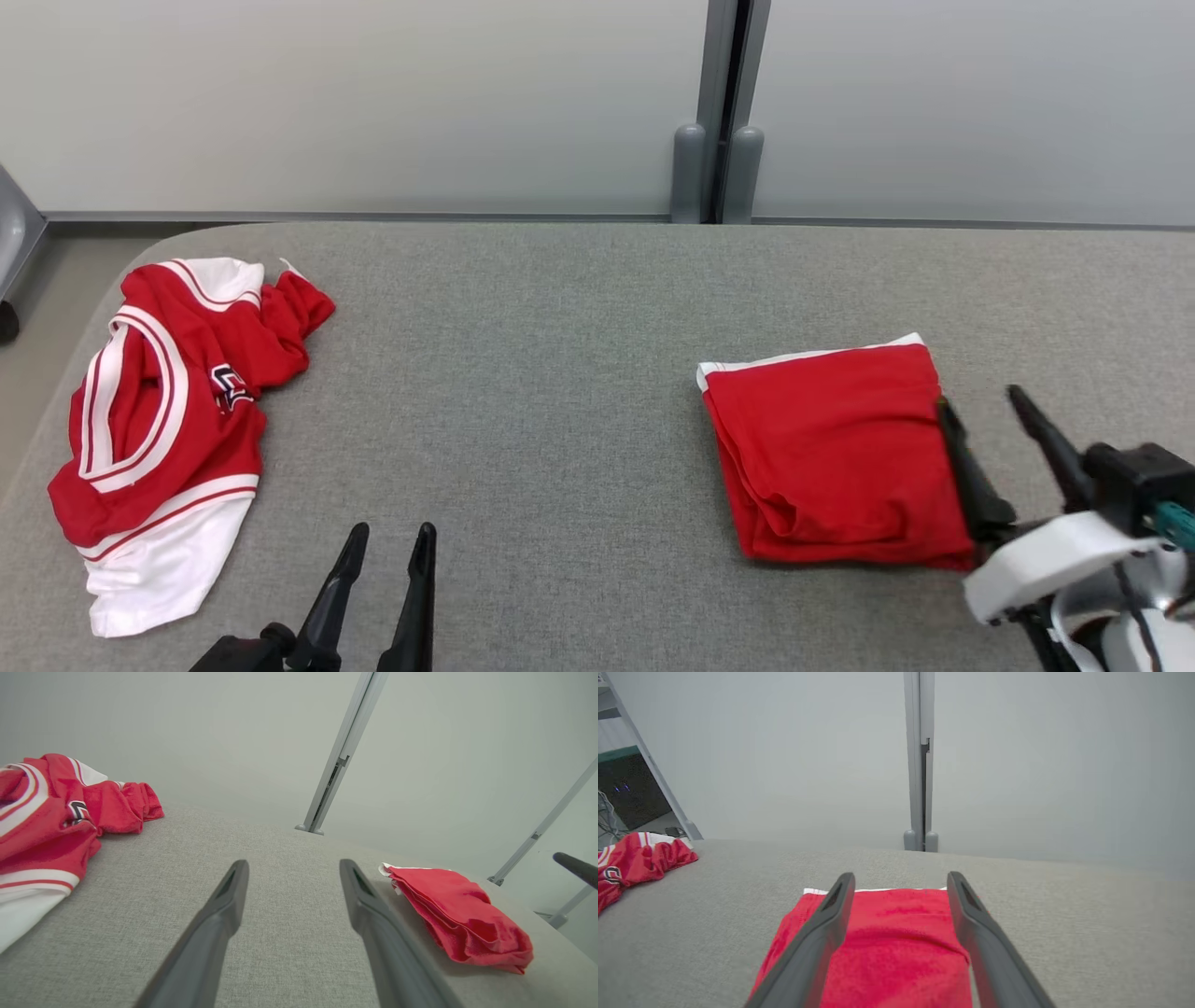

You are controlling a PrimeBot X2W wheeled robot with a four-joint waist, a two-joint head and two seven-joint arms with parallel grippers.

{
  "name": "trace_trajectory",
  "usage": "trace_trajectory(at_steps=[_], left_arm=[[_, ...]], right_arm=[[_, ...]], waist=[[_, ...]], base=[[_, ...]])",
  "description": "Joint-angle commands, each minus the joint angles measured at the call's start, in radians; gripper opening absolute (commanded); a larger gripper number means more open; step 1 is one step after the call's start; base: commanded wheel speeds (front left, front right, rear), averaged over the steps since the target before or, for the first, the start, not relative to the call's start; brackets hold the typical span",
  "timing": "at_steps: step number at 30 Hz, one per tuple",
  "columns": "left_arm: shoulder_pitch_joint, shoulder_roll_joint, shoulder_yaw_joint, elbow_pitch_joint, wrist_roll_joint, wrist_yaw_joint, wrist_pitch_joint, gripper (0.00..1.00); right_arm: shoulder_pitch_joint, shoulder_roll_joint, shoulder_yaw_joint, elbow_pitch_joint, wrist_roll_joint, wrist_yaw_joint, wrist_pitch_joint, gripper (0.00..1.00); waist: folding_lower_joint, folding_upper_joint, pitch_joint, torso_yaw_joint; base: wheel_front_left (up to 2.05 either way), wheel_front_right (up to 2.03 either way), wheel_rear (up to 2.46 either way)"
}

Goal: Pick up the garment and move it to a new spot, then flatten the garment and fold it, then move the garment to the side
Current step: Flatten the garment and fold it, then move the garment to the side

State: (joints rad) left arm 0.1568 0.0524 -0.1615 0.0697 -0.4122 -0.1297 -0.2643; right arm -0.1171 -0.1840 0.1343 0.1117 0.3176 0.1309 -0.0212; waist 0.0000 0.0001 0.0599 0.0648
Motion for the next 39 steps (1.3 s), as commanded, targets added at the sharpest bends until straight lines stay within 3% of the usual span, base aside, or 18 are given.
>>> trace_trajectory(at_steps=[1,4,7,19,31,34,39], left_arm=[[0.011,0.003,0.009,-0.006,0.007,-0.002,0.000,1.00],[0.020,0.002,0.032,-0.013,0.010,-0.002,0.000,1.00],[0.026,0.002,0.046,-0.010,0.016,-0.002,0.000,1.00],[0.049,0.000,0.097,-0.002,0.037,-0.002,0.000,1.00],[0.037,0.000,0.101,-0.016,0.043,-0.002,0.000,1.00],[0.011,0.000,0.089,-0.022,0.049,-0.002,0.000,1.00],[-0.020,0.000,0.073,-0.019,0.050,-0.002,0.000,1.00]], right_arm=[[0.016,-0.016,-0.016,0.005,-0.028,0.000,-0.036,1.00],[0.056,-0.033,-0.081,0.051,-0.119,0.000,-0.162,1.00],[0.079,-0.009,-0.144,0.107,-0.146,0.000,-0.228,1.00],[0.175,0.082,-0.325,0.112,-0.261,0.000,-0.246,1.00],[0.125,0.102,-0.307,0.079,-0.240,0.000,-0.246,1.00],[0.068,0.070,-0.255,0.132,-0.188,0.000,-0.243,1.00],[-0.067,0.009,-0.176,0.236,-0.085,0.000,-0.104,1.00]], waist=[[0.0000,-0.0001,-0.011,-0.009],[0.0000,-0.0001,-0.026,-0.015],[0.0000,-0.0001,-0.039,-0.019],[0.0000,-0.0001,-0.071,-0.016],[0.0000,-0.0001,-0.046,-0.005],[0.0000,-0.0001,-0.009,0.011],[0.0000,-0.0001,0.042,0.039]], base=[[0.00,0.00,0.00],[0.00,0.00,0.00],[0.00,0.00,0.00],[0.00,0.00,0.00],[0.00,0.00,0.00],[0.00,0.00,0.00],[0.00,0.00,0.00]])
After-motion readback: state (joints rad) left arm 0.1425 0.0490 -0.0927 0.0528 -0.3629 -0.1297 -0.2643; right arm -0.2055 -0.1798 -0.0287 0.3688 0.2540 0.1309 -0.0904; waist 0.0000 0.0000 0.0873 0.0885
